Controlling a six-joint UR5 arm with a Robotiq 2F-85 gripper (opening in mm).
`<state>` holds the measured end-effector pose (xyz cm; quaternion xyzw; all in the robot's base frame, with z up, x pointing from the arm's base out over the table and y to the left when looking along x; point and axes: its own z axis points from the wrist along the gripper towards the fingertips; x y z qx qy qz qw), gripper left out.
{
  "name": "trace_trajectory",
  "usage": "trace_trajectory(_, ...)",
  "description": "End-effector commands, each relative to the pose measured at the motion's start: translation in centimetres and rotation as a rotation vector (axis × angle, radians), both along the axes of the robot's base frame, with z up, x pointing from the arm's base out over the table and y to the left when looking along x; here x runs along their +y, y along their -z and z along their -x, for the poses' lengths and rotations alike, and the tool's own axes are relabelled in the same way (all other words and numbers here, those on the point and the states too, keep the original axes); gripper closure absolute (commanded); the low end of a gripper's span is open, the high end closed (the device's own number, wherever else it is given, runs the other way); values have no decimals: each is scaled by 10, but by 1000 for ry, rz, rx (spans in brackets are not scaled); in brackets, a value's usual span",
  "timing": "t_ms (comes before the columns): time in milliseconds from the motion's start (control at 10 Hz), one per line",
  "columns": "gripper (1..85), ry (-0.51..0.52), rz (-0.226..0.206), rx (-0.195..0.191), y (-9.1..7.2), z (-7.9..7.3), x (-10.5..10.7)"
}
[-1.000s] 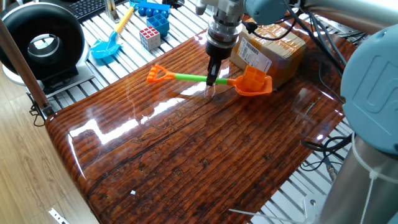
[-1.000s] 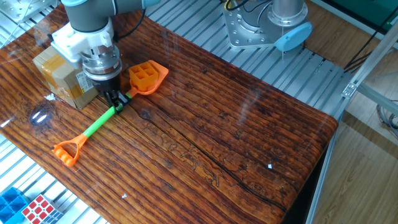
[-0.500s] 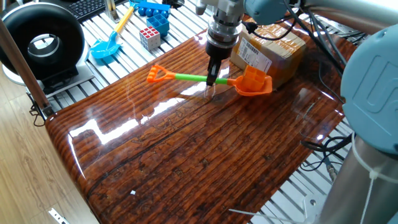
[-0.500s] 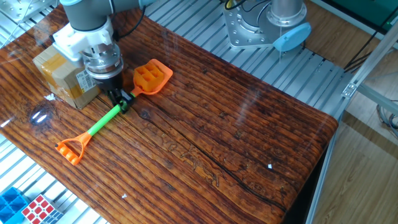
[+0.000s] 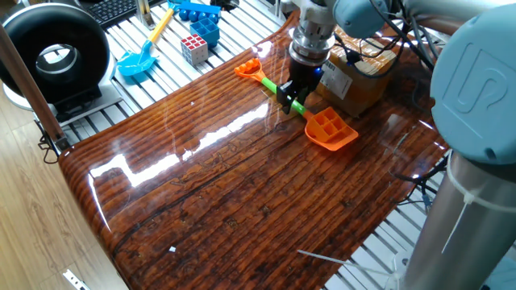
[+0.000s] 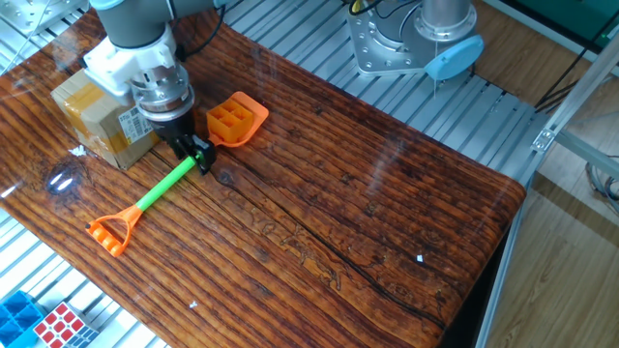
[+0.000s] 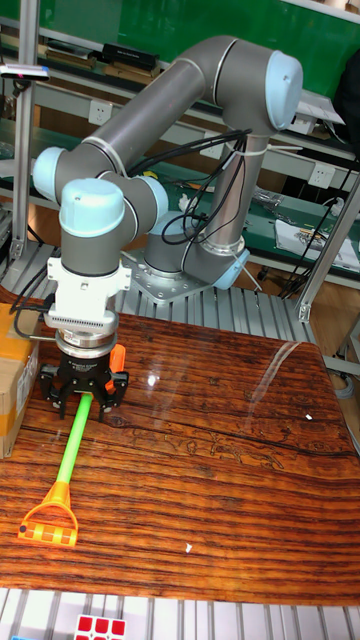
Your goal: Use a shovel to scoop up an object
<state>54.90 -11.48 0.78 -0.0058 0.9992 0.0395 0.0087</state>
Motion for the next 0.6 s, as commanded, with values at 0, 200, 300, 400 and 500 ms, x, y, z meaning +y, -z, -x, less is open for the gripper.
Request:
trace_trajectory(0,260,-22,32,24,-8,7,-6)
trace_trajectory(200,253,-15,47,37,-12,10,-6)
trace_trajectory(300,253,-18,66,43,-14,11,-9)
trace_trajectory(400,253,-21,73,51,-16,14,-10)
trace_trajectory(500,253,-18,76,57,-18,15,-9)
